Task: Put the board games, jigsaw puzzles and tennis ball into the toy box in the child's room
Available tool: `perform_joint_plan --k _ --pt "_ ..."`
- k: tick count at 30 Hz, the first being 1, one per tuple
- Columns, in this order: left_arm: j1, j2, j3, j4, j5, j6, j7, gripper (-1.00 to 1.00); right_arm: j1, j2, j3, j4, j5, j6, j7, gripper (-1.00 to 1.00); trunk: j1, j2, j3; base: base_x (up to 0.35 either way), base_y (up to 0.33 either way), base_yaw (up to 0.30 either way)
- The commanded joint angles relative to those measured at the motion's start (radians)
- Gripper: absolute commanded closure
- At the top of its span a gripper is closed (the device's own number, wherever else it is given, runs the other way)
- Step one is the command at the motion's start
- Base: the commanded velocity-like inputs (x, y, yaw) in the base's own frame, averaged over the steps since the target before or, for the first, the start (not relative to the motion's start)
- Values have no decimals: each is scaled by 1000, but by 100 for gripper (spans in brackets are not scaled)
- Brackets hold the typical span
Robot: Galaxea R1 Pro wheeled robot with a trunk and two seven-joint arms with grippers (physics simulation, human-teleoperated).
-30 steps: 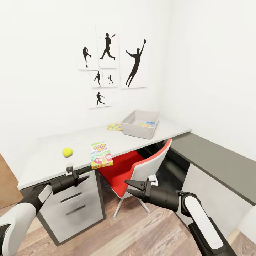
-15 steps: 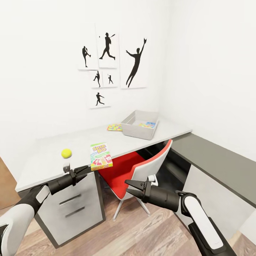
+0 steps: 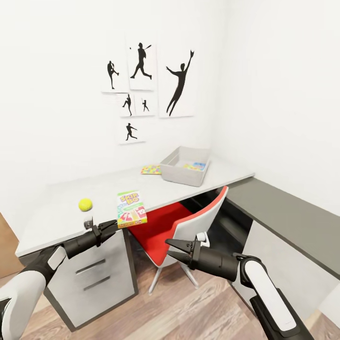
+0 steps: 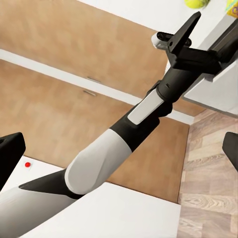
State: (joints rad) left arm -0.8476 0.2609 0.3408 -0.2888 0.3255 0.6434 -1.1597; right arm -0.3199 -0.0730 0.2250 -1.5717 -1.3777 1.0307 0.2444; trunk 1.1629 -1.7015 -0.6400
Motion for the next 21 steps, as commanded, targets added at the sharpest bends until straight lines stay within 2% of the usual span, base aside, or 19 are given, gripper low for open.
perform_joint_plan --k 1,15,21 --pt "-1 0 0 0 4 8 -1 -100 -1 -1 1 0 9 1 10 -100 0 0 -1 60 -101 54" --pt "-1 0 0 0 4 8 -2 -100 -1 0 2 2 10 0 9 -100 0 0 -1 12 -22 68" --pt "-1 -1 0 0 4 8 -2 -100 -1 0 2 2 10 0 9 -100 0 0 -1 104 -23 72"
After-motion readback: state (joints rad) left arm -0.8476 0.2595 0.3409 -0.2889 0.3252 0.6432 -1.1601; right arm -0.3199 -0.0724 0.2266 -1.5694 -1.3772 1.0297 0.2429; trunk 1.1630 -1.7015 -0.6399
